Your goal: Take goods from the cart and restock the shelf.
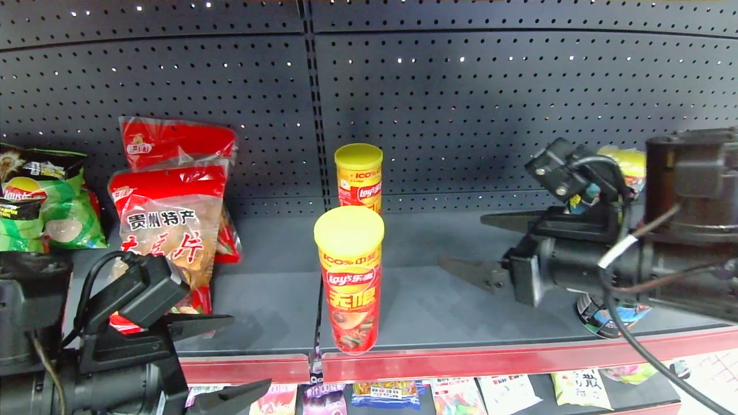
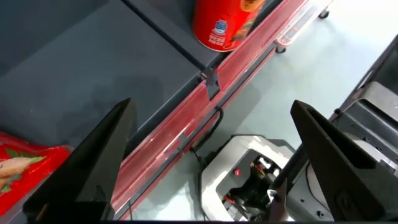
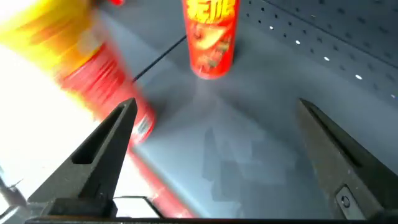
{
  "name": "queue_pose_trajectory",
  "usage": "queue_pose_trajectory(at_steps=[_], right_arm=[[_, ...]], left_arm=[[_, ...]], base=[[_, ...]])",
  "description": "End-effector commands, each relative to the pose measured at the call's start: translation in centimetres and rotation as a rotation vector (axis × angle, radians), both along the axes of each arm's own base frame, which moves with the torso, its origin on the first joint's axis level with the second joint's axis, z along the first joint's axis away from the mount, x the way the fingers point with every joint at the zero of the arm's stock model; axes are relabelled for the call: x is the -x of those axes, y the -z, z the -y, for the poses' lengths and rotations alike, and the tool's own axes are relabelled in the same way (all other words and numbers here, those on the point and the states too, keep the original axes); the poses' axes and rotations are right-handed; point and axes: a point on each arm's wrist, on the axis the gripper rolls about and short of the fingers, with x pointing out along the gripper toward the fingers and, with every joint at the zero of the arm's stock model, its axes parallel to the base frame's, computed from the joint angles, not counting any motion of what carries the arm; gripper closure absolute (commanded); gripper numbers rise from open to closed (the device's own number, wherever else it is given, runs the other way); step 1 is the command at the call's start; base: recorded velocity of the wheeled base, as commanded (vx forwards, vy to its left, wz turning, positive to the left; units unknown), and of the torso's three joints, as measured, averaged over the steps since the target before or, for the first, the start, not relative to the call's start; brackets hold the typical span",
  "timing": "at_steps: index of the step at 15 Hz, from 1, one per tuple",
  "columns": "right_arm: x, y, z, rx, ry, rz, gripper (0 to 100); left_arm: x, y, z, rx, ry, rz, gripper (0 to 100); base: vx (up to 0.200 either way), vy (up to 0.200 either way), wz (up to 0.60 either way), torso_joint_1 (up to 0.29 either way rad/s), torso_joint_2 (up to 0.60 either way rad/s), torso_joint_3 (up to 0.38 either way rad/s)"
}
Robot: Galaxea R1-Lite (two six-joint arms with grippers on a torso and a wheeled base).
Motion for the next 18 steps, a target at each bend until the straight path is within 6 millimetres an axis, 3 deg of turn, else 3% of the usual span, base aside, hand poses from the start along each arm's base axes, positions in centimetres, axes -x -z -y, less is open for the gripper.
queue_pose_trajectory(at_steps=[1,4,7,18], right_arm=[[6.5,-1.5,4.8,-0.085,0.001,0.107,0],[9.2,-1.8,7.1,-0.126,0.046,0.176,0],[10.3,-2.0,7.9,-0.144,0.058,0.192,0],[10.5,-2.6,8.2,-0.184,0.072,0.198,0]], left_arm=[[-2.2,1.0,1.3,-0.034,0.012,-0.068,0],[-5.1,0.9,2.4,-0.086,-0.036,-0.056,0],[-6.6,1.5,3.2,-0.121,-0.06,-0.07,0],[-8.8,2.2,4.5,-0.175,-0.064,-0.066,0]], base=[[0.0,0.0,0.0,0.0,0.0,0.0],[0.0,0.0,0.0,0.0,0.0,0.0],[0.0,0.0,0.0,0.0,0.0,0.0],[0.0,0.0,0.0,0.0,0.0,0.0]])
